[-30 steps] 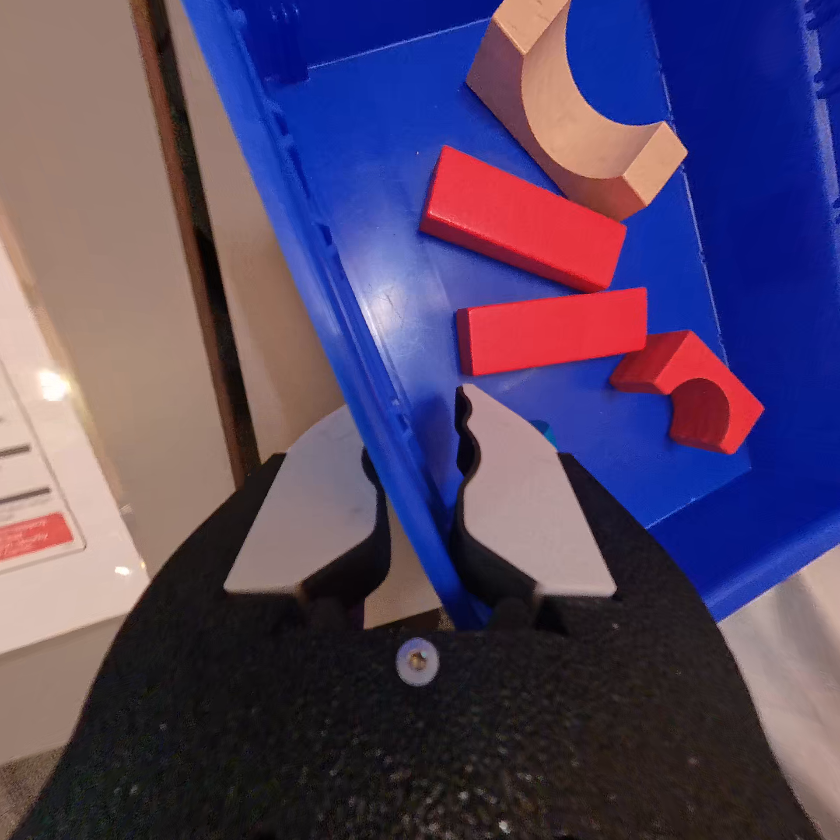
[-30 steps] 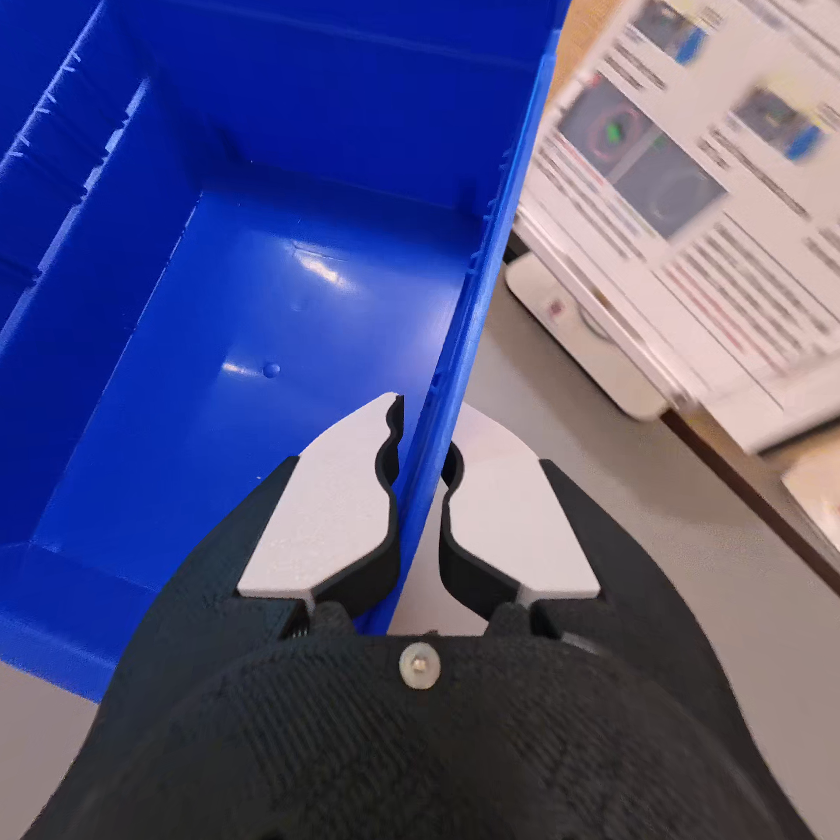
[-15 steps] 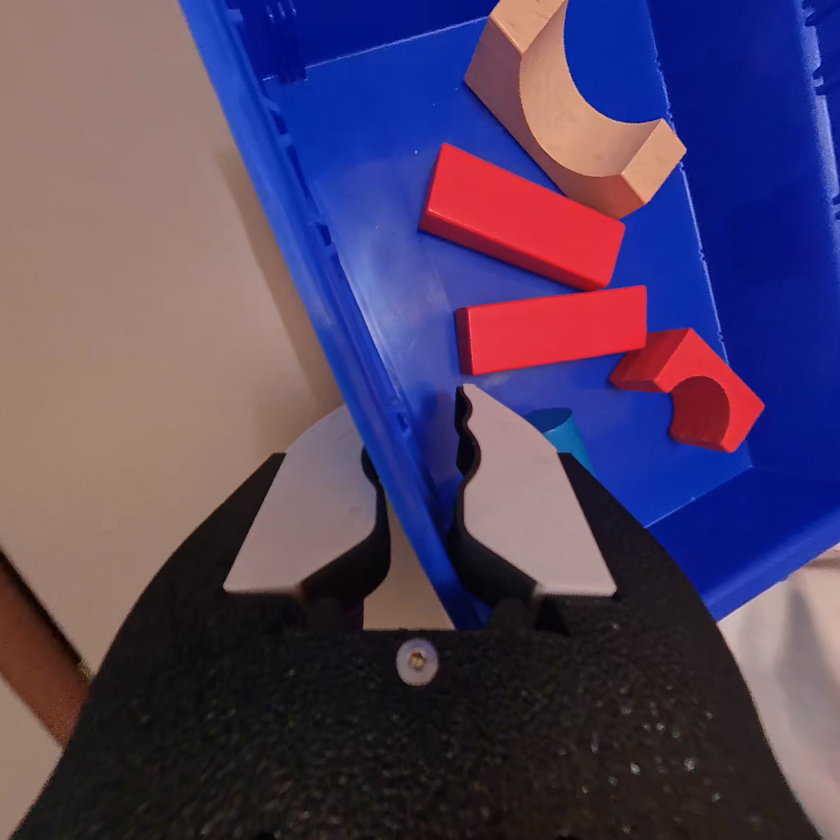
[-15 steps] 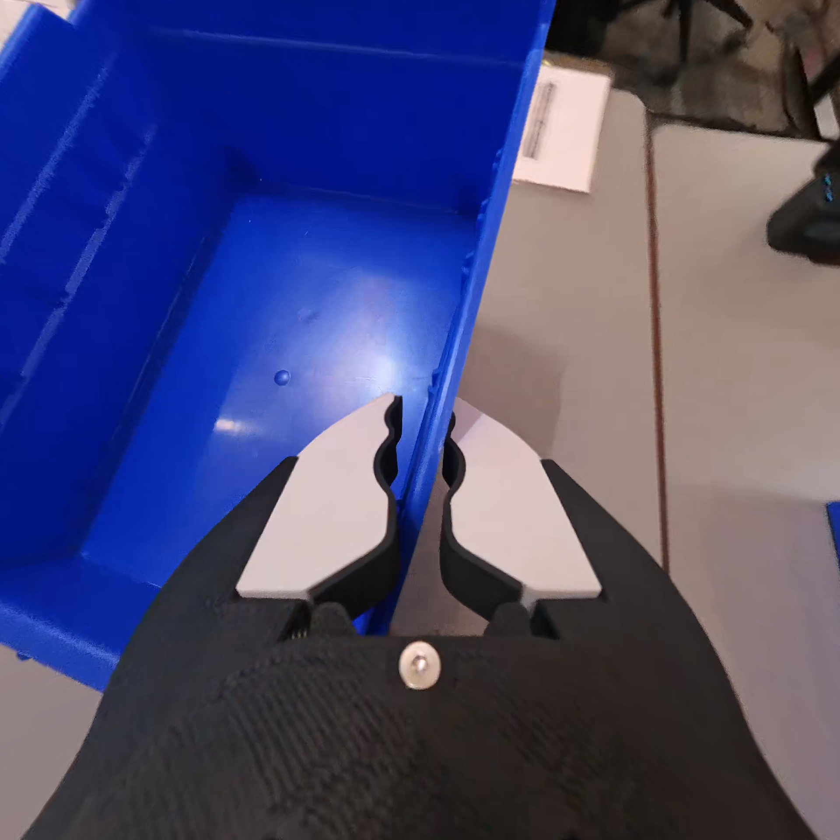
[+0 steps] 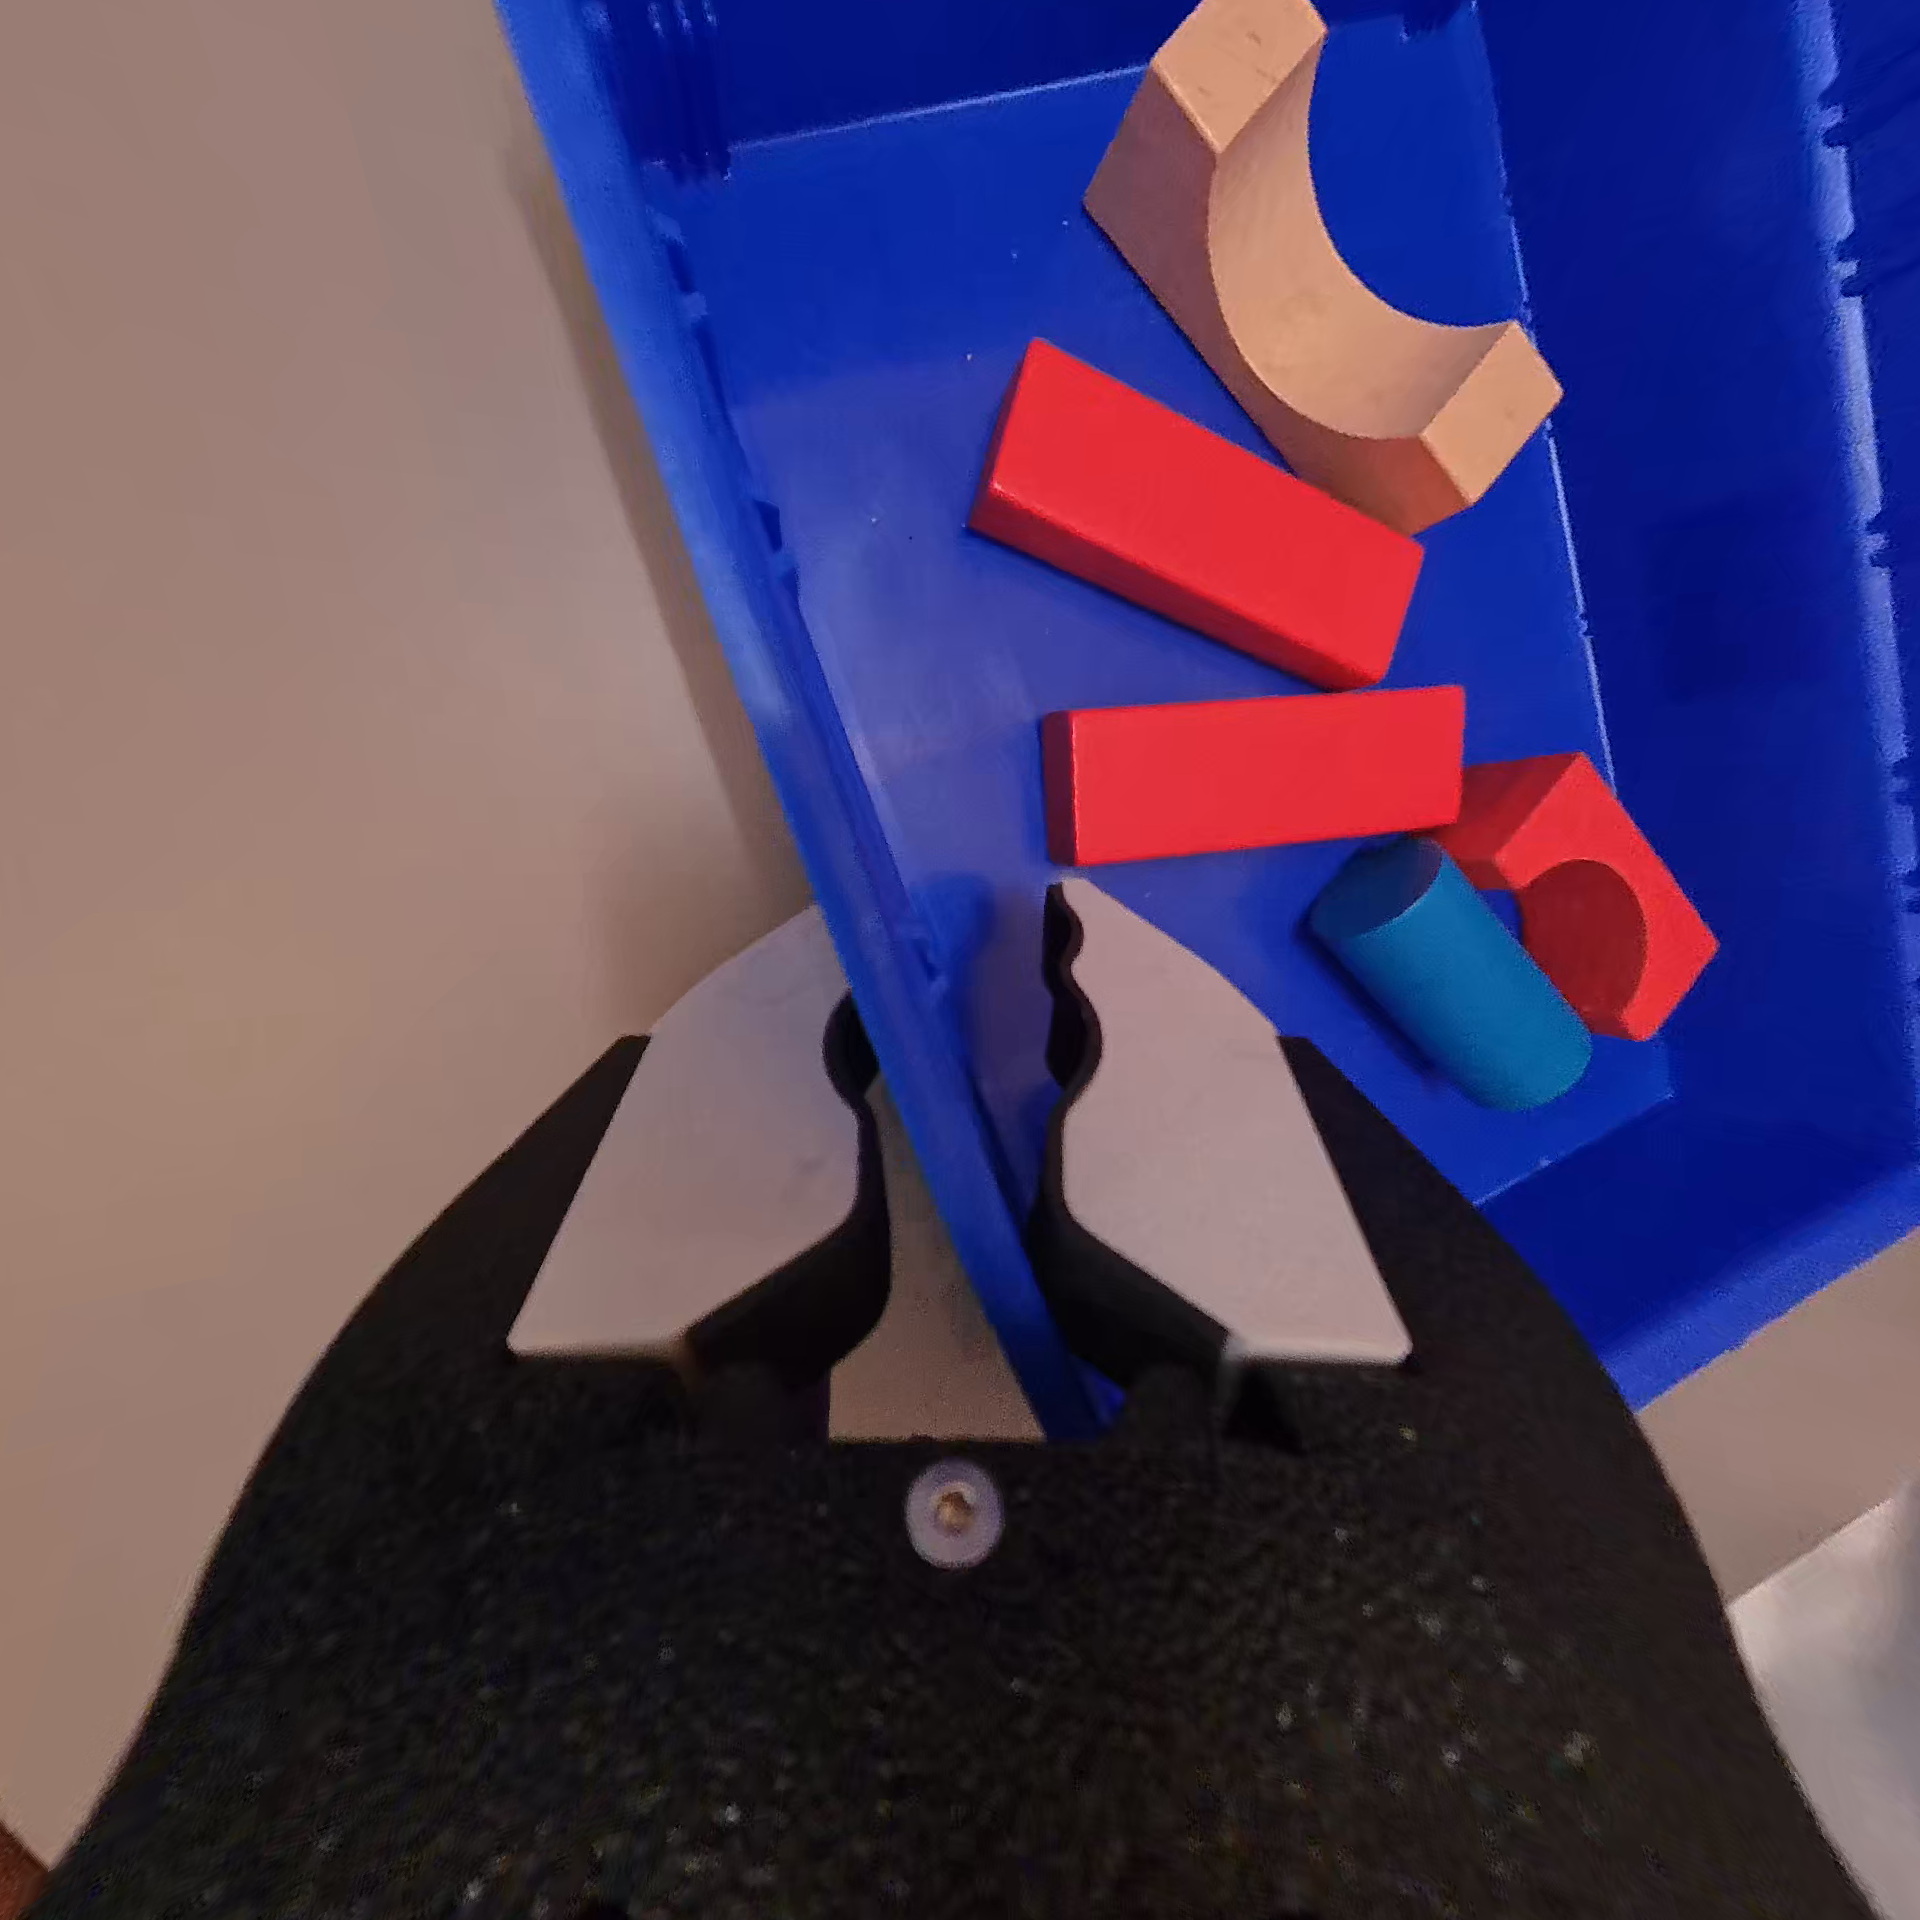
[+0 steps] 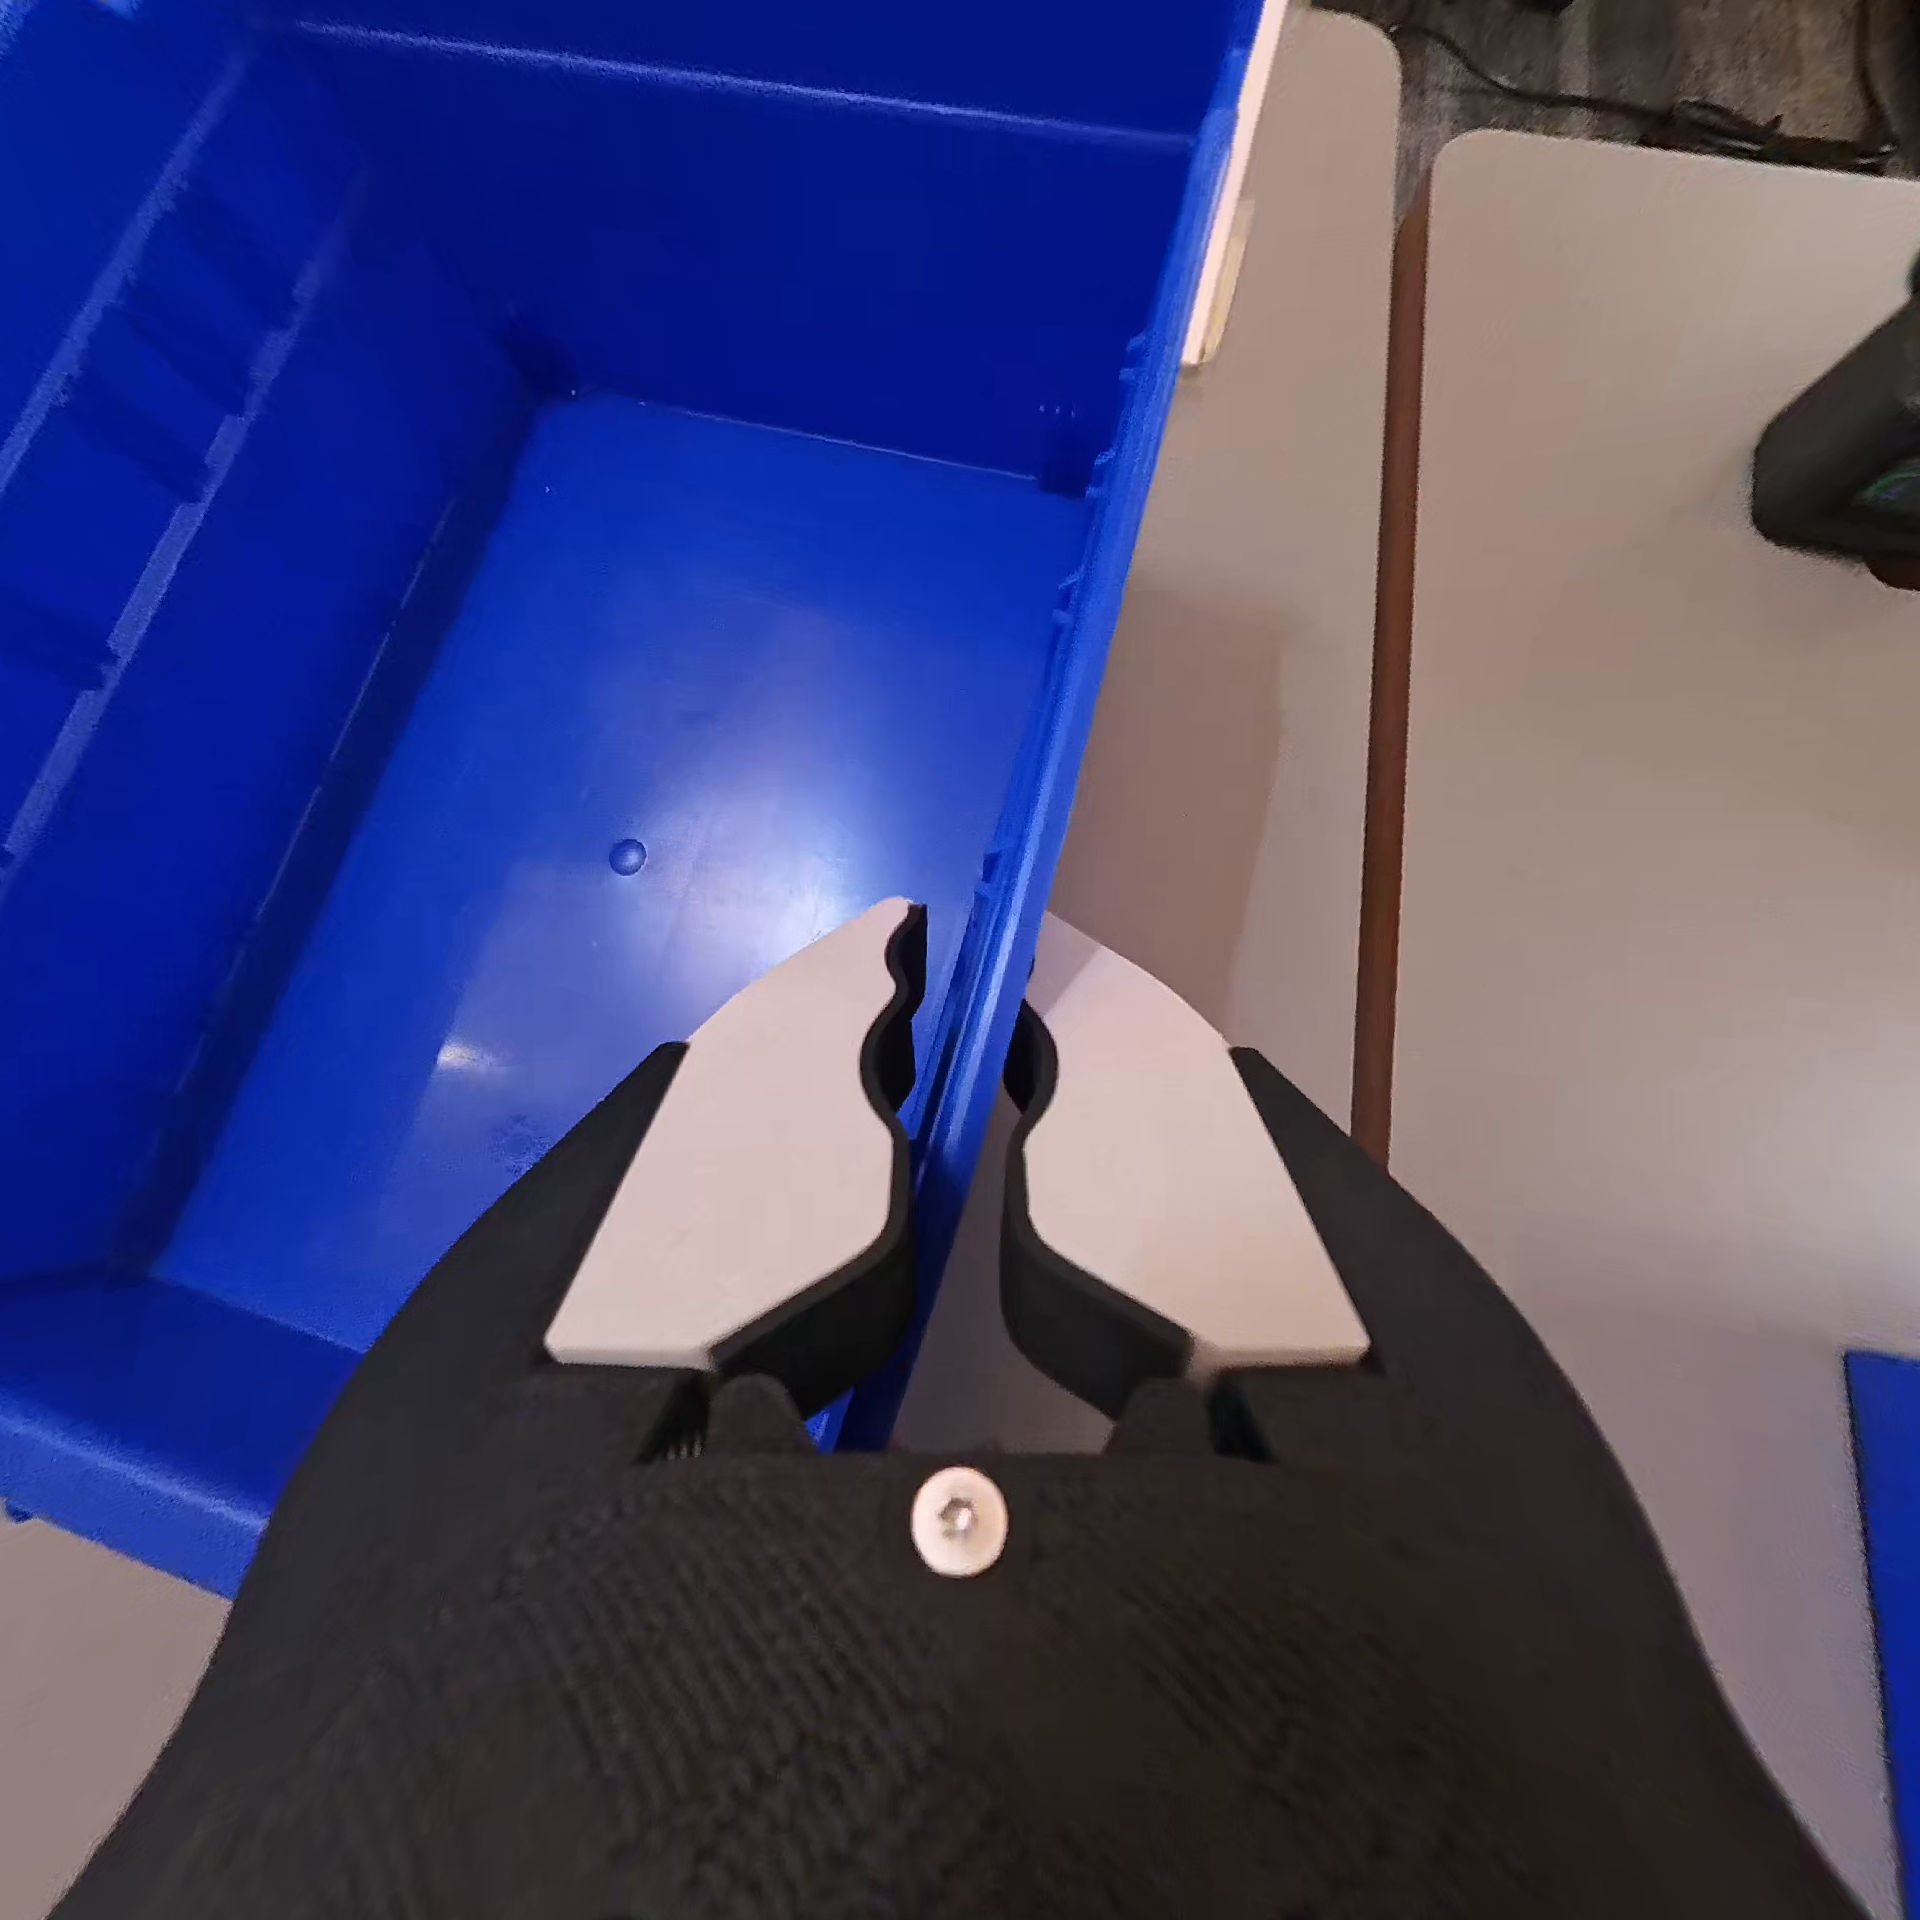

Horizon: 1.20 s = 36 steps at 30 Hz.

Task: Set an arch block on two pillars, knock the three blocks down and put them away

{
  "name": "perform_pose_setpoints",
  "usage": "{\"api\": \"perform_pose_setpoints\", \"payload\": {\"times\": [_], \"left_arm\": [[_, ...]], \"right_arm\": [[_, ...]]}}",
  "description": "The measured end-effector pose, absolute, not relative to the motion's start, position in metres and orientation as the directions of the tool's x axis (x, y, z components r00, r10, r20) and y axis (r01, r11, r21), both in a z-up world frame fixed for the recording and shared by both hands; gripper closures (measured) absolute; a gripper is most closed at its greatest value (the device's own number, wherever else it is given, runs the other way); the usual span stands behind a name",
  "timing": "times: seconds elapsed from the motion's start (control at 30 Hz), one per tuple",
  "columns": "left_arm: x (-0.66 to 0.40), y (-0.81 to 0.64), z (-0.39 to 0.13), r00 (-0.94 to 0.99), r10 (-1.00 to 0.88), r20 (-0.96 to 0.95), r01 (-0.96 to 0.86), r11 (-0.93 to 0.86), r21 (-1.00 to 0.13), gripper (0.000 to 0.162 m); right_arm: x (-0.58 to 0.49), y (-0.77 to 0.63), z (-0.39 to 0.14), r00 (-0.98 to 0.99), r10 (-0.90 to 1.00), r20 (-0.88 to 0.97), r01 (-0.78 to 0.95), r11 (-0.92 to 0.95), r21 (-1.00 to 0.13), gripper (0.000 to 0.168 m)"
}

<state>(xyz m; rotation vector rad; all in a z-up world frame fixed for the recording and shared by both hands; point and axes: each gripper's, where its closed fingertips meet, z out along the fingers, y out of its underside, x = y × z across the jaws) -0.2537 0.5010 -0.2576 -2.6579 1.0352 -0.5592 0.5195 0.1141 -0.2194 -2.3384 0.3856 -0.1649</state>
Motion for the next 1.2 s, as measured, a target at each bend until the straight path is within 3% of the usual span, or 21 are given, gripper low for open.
{"api": "perform_pose_setpoints", "payload": {"times": [0.23,0.47,0.6,0.77,0.9,1.03,1.1,1.2], "left_arm": [[-0.245,0.519,-0.268,0.671,-0.699,0.247,-0.587,-0.705,-0.399,0.132],[-0.234,0.533,-0.269,0.676,-0.691,0.258,-0.558,-0.707,-0.434,0.128],[-0.232,0.54,-0.266,0.687,-0.693,0.22,-0.532,-0.686,-0.496,0.119],[-0.24,0.565,-0.238,0.715,-0.699,-0.026,-0.558,-0.547,-0.624,0.106],[-0.245,0.577,-0.193,0.723,-0.663,-0.191,-0.573,-0.423,-0.702,0.098],[-0.241,0.566,-0.156,0.703,-0.655,-0.278,-0.596,-0.329,-0.732,0.093],[-0.233,0.548,-0.151,0.676,-0.692,-0.253,-0.618,-0.345,-0.706,0.091],[-0.223,0.509,-0.163,0.638,-0.755,-0.15,-0.683,-0.465,-0.564,0.093]], "right_arm": [[0.533,0.125,-0.239,0.961,-0.276,-0.03,-0.223,-0.704,-0.675,0.157],[0.533,0.122,-0.234,0.96,-0.273,0.064,-0.165,-0.733,-0.66,0.155],[0.541,0.117,-0.194,0.923,-0.348,0.165,-0.108,-0.646,-0.756,0.15],[0.519,0.102,-0.124,0.869,-0.428,0.247,-0.015,-0.522,-0.853,0.146],[0.442,0.109,-0.091,0.952,-0.305,0.025,-0.087,-0.348,-0.934,0.124],[0.354,0.118,-0.088,0.976,-0.096,-0.193,-0.212,-0.267,-0.94,0.105],[0.32,0.124,-0.097,0.972,-0.04,-0.232,-0.234,-0.274,-0.933,0.1],[0.272,0.136,-0.126,0.974,0.023,-0.227,-0.205,-0.353,-0.913,0.093]]}}
